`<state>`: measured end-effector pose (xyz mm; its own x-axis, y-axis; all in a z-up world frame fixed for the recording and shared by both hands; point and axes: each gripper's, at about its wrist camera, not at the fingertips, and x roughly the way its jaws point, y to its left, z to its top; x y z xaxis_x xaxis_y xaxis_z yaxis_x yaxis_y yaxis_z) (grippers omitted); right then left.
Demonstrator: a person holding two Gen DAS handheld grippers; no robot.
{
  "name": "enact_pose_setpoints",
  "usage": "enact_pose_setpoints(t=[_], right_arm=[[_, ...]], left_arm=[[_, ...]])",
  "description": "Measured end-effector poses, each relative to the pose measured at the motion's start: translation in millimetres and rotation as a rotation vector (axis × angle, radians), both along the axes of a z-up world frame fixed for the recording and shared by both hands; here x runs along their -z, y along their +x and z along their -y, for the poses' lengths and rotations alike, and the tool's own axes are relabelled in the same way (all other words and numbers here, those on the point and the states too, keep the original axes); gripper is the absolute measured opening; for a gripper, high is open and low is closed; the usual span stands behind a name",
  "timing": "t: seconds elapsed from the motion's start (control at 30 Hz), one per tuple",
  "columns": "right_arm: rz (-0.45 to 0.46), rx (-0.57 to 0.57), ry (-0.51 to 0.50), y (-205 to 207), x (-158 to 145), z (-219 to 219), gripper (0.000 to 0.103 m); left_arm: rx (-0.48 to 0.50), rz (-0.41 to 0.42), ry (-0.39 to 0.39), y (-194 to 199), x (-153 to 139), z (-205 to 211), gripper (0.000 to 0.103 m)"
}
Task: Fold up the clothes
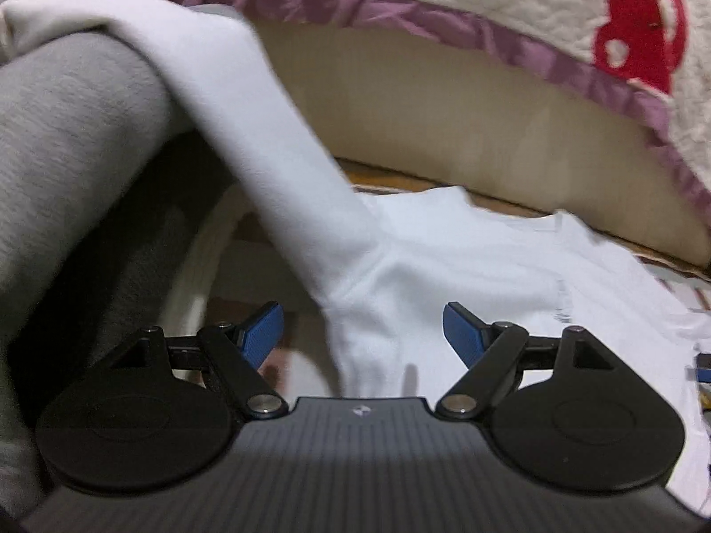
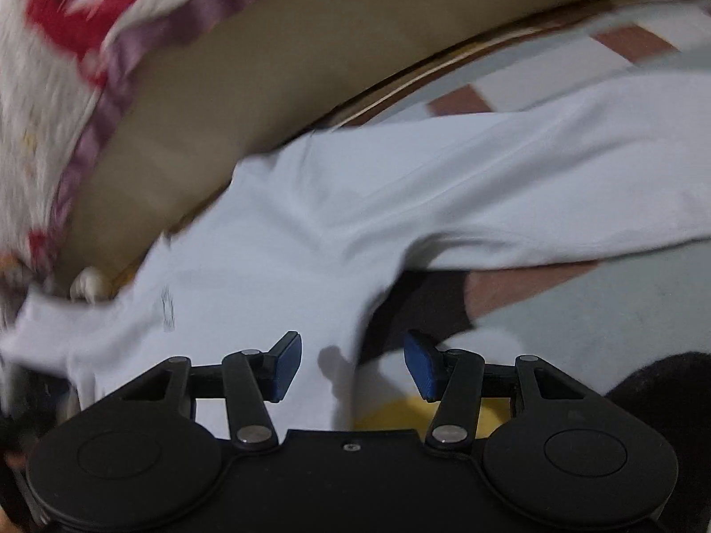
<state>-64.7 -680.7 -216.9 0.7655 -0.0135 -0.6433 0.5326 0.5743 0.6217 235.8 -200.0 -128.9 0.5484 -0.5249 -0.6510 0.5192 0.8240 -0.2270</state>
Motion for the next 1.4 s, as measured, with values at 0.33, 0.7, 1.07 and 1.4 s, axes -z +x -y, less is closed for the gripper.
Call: enact_pose_setpoints(t=[0.33, 0.7, 1.07, 1.4], right_arm=[[0.115, -0.054, -0.032, 40, 8, 25, 0.059], [0.123, -0.106, -0.319, 36, -14, 21, 0.008], [-0.045, -0.088, -0.34, 41, -4, 23, 0.029], [0.11, -0.217, -0.021, 41, 11, 19, 0.046]], left_arm=[[-0.059, -0.055, -0.101, 18, 6, -5, 0.077], [-0.072, 0.143, 0.201, 20, 15, 28, 0.006], [-0.158, 0.144, 0.366, 19, 49, 44, 0.049], [-0.1, -0.09, 0.481, -67, 14, -1, 0.052]])
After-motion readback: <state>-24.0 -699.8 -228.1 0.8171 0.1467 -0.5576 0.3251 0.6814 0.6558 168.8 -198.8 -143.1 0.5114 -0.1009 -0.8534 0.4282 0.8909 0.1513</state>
